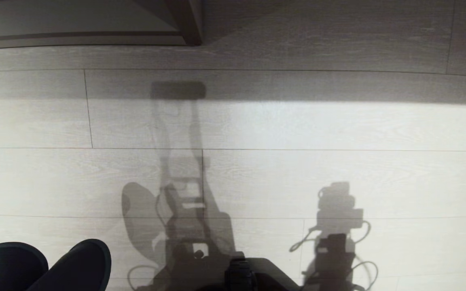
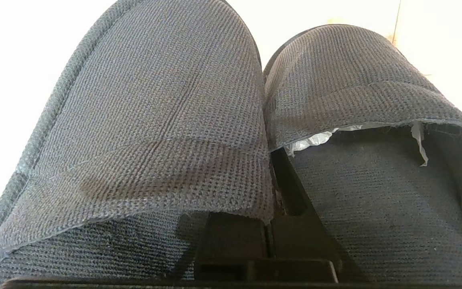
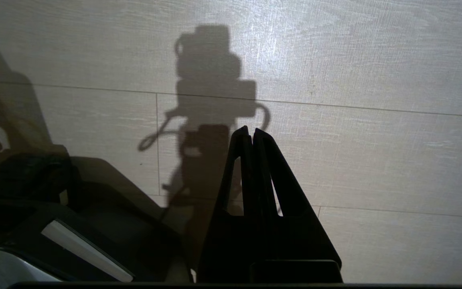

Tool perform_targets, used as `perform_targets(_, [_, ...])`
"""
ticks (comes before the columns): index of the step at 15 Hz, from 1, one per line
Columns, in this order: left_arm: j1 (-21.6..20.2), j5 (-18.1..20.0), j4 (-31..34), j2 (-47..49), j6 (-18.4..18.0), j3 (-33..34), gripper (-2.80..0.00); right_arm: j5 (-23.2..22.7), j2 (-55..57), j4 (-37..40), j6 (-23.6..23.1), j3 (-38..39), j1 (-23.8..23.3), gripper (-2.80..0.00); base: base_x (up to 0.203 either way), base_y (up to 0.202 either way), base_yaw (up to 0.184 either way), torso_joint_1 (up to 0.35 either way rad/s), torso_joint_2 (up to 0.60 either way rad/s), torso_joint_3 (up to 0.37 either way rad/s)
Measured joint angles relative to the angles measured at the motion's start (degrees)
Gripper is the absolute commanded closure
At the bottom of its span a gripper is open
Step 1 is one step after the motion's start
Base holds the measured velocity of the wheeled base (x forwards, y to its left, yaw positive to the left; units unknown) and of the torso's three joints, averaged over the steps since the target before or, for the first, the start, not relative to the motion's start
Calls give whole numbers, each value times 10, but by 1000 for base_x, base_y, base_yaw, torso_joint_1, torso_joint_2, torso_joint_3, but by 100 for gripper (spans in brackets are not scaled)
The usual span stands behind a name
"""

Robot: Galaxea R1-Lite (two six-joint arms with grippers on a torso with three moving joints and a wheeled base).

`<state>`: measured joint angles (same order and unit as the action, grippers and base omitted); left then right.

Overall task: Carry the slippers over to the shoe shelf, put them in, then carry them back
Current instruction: Place the slippers into the shoe cabinet

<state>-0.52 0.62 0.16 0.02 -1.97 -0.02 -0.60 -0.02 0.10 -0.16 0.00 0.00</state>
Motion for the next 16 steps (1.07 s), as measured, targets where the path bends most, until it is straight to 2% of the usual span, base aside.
perform_targets(3, [0,14,14,1,7,-36,0,0,0,0,0,0,0,0,0,0,0,0,0,0])
perform_targets(7, [0,30,68,40,31,-181,0,0,0,0,0,0,0,0,0,0,0,0,0,0])
perform_targets(10, [0,29,69,121,45,-270,0,0,0,0,0,0,0,0,0,0,0,0,0,0])
perform_targets(13, [-2,0,8,204,51,-315,0,0,0,0,0,0,0,0,0,0,0,0,0,0])
perform_targets(16, [-2,-68,-120,284,51,-312,0,0,0,0,0,0,0,0,0,0,0,0,0,0])
